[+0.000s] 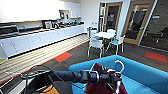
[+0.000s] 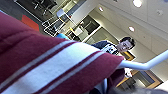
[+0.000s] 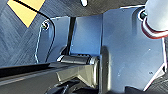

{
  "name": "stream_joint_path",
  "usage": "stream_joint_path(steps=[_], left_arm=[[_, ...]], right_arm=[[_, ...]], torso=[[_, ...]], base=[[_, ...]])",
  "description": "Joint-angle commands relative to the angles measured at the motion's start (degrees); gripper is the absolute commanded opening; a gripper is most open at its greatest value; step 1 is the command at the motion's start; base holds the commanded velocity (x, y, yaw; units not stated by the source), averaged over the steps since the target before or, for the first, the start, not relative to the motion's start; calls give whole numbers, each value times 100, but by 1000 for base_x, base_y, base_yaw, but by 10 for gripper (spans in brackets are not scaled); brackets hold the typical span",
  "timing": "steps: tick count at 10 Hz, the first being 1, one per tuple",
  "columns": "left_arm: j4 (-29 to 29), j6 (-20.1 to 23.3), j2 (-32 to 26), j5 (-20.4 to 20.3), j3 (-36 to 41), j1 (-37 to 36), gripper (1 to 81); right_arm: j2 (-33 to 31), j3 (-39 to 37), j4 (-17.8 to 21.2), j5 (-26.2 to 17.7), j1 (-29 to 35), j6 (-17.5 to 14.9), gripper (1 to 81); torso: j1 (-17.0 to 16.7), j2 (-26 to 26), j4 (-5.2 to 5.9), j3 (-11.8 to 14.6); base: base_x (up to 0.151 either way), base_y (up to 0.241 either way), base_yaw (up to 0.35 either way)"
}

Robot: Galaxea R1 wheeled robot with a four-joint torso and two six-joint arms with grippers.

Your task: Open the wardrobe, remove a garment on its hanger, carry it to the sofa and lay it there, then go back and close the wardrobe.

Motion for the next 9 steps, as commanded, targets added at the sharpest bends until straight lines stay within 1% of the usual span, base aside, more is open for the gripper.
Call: stream_joint_path(steps=[1,6,9], left_arm=[[313,189,112,-341,236,-1013,10],[313,189,182,-341,218,-1013,10],[340,189,200,-341,218,-1013,10]], right_arm=[[24,31,18,-282,197,1,811],[16,31,18,-282,188,1,811],[15,31,27,-274,171,1,811]], torso=[[0,0,-2,0],[2,0,-2,0],[6,4,-2,-2]], base=[[94,0,0],[75,0,0],[0,0,0]])
